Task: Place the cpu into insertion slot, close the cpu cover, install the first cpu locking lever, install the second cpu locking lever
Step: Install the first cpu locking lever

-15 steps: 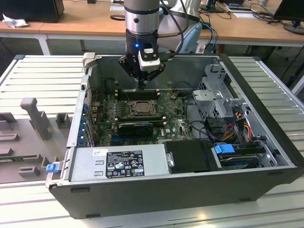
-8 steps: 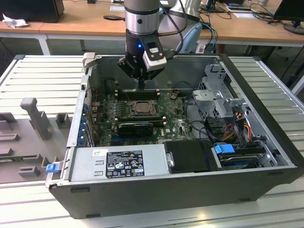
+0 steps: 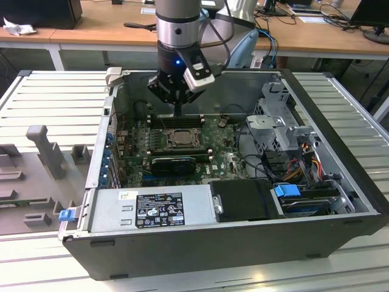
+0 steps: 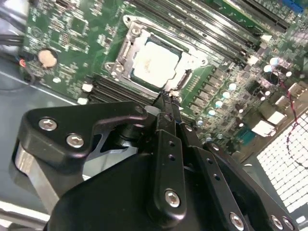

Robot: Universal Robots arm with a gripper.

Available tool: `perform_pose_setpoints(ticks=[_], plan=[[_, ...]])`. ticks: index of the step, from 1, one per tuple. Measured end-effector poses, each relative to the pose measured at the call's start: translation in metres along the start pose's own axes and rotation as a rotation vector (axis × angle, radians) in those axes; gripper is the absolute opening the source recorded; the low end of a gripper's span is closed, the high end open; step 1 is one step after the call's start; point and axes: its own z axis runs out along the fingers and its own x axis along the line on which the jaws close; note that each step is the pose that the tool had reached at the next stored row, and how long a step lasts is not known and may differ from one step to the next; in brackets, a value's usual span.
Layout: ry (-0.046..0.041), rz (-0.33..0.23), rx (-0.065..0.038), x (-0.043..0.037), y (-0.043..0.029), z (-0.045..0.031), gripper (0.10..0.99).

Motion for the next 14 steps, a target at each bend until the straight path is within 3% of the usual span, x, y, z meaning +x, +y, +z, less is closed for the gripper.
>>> perform_pose_setpoints(ticks=[1, 8, 14], plan=[[0.0001, 0.0, 0.0, 0.0075, -0.0005, 0.0015, 0.106], [-0.0001, 0.0, 0.0, 0.0392, -0.0022, 0.0041, 0.106], [0.0004, -0.01, -0.002, 0.0563, -0.0014, 0.0131, 0.106]])
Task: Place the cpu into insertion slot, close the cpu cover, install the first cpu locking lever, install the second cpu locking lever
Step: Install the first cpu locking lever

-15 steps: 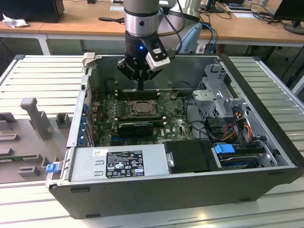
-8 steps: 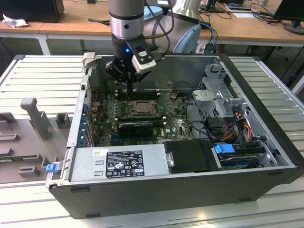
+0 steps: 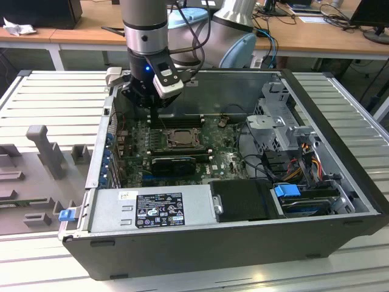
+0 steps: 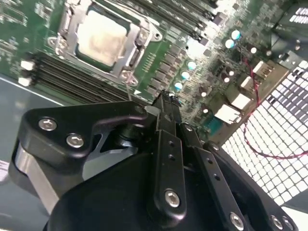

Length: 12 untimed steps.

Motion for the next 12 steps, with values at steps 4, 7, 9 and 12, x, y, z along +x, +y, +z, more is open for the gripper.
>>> perform_pose_setpoints(ticks=[4, 7, 9, 12], plan=[[0.0003, -0.002, -0.002, 0.0036, 0.0058, 0.004, 0.106], [0.0004, -0.004, -0.003, 0.0045, 0.0131, 0.0065, 0.106], [0.0019, -0.007, -0.003, 0.0049, 0.0214, 0.0079, 0.106], [0.0034, -0.01, -0.003, -0.0002, 0.0248, 0.0082, 0.106]])
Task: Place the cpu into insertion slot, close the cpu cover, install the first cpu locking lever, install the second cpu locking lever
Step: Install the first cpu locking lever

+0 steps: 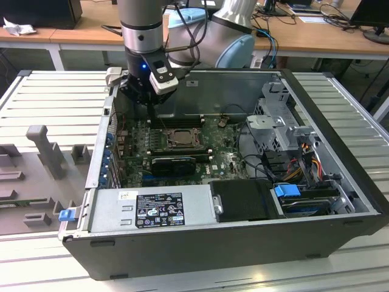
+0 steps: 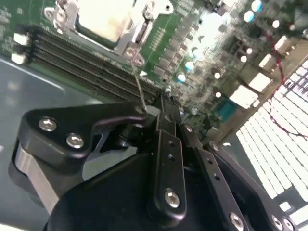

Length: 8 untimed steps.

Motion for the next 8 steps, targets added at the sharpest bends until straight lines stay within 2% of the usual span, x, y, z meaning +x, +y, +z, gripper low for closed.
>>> perform_pose_setpoints(ticks=[1, 2, 8], plan=[[0.0016, -0.001, 0.0, -0.0136, 0.0005, 0.0003, 0.106], [0.0021, -0.001, 0.0, -0.0203, 0.0007, 0.0005, 0.106], [0.0028, -0.003, -0.001, -0.0494, 0.0018, 0.002, 0.106]])
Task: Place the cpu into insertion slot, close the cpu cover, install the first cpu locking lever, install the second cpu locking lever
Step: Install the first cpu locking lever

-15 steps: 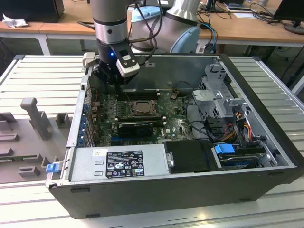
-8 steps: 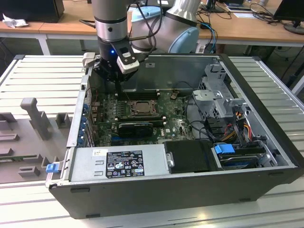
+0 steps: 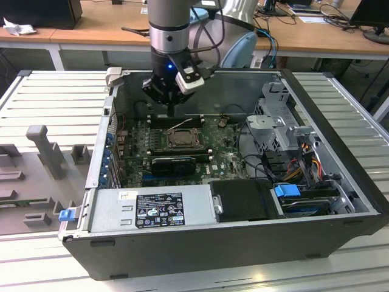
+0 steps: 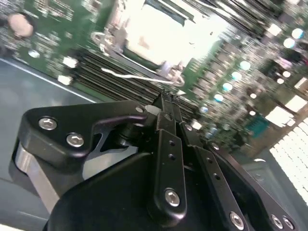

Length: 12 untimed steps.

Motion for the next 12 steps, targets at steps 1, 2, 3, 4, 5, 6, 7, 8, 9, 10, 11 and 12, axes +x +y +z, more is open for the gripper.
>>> perform_pose_setpoints(ticks=[1, 2, 3, 4, 5, 6, 7, 8, 9, 10, 11, 12], plan=[[0.0001, -0.001, -0.003, -0.0036, 0.0, 0.0003, 0.106], [0.0003, -0.002, -0.008, -0.0039, 0.0, 0.0004, 0.106], [0.0005, -0.003, -0.016, -0.0039, -0.0002, 0.0008, 0.106], [0.0001, -0.003, -0.022, -0.0039, -0.0007, 0.0011, 0.106], [-0.001, -0.006, -0.028, -0.0039, -0.0013, 0.0014, 0.106], [-0.0018, -0.008, -0.029, -0.0039, -0.0013, 0.0024, 0.106], [-0.0013, -0.016, -0.029, -0.0039, -0.0015, 0.0046, 0.106], [-0.0009, -0.022, -0.029, -0.0044, -0.0015, 0.0062, 0.106], [-0.0007, -0.027, -0.029, -0.0056, -0.0014, 0.0084, 0.106], [-0.0004, -0.029, -0.029, -0.0069, -0.0014, 0.0102, 0.106], [-0.0004, -0.029, -0.029, -0.0094, -0.0009, 0.0131, 0.106], [-0.0004, -0.03, -0.029, -0.0114, -0.0003, 0.0154, 0.106]])
